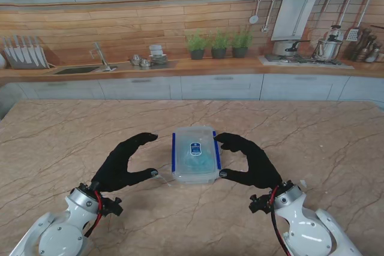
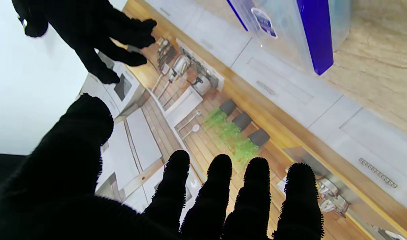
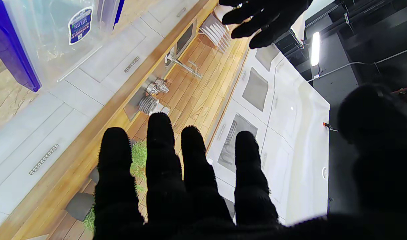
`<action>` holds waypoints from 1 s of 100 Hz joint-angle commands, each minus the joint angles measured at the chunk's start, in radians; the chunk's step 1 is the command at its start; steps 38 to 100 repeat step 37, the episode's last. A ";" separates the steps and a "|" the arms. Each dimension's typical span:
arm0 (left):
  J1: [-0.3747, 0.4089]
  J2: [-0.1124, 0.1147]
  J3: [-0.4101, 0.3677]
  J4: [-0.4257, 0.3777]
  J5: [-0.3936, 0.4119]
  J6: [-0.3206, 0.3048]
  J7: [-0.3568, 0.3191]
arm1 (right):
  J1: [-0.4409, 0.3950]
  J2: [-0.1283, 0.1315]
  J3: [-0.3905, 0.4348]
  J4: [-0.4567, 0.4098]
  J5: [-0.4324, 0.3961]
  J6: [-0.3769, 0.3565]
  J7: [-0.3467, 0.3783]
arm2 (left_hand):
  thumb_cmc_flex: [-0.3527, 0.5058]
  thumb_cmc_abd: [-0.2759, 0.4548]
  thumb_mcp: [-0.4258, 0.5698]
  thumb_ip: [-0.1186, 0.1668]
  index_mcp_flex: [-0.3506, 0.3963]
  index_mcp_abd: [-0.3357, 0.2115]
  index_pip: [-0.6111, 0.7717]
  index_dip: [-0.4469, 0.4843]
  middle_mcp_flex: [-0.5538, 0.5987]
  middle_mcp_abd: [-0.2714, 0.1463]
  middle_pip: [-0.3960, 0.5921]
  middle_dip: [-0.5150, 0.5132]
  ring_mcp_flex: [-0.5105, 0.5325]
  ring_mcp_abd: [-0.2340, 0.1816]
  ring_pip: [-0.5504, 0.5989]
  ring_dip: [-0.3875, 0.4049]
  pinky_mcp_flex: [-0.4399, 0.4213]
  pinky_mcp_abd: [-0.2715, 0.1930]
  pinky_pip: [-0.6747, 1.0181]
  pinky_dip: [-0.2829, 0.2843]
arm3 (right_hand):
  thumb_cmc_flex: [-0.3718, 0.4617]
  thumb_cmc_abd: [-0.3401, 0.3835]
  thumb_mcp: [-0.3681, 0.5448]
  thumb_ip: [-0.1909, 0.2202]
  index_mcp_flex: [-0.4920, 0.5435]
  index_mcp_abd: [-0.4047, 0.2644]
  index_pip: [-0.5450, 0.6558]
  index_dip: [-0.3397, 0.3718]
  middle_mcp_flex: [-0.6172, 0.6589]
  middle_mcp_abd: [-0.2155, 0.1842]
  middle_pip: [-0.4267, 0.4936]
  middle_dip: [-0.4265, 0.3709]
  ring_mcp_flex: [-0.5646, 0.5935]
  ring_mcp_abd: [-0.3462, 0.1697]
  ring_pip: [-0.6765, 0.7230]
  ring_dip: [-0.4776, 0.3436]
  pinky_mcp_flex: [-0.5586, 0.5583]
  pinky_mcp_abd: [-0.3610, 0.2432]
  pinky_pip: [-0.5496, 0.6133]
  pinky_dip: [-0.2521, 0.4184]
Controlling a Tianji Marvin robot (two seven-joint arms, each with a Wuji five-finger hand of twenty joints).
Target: Fold the bubble film and place it into the plastic crate
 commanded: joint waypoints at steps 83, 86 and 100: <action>0.005 0.021 0.014 -0.031 -0.012 0.055 -0.094 | 0.018 -0.018 -0.007 0.011 0.006 0.017 -0.042 | -0.027 -0.047 0.046 -0.035 0.042 -0.026 -0.004 -0.010 0.032 -0.004 -0.043 -0.017 0.027 -0.003 -0.017 -0.018 0.033 -0.007 -0.070 -0.011 | -0.065 -0.006 0.027 -0.033 -0.012 -0.032 0.019 -0.009 0.013 -0.018 0.001 0.021 0.002 -0.021 0.017 0.025 0.001 -0.017 -0.014 0.050; 0.005 0.021 0.014 -0.031 -0.012 0.055 -0.094 | 0.018 -0.018 -0.007 0.011 0.006 0.017 -0.042 | -0.027 -0.047 0.046 -0.035 0.042 -0.026 -0.004 -0.010 0.032 -0.004 -0.043 -0.017 0.027 -0.003 -0.017 -0.018 0.033 -0.007 -0.070 -0.011 | -0.065 -0.006 0.027 -0.033 -0.012 -0.032 0.019 -0.009 0.013 -0.018 0.001 0.021 0.002 -0.021 0.017 0.025 0.001 -0.017 -0.014 0.050; 0.005 0.021 0.014 -0.031 -0.012 0.055 -0.094 | 0.018 -0.018 -0.007 0.011 0.006 0.017 -0.042 | -0.027 -0.047 0.046 -0.035 0.042 -0.026 -0.004 -0.010 0.032 -0.004 -0.043 -0.017 0.027 -0.003 -0.017 -0.018 0.033 -0.007 -0.070 -0.011 | -0.065 -0.006 0.027 -0.033 -0.012 -0.032 0.019 -0.009 0.013 -0.018 0.001 0.021 0.002 -0.021 0.017 0.025 0.001 -0.017 -0.014 0.050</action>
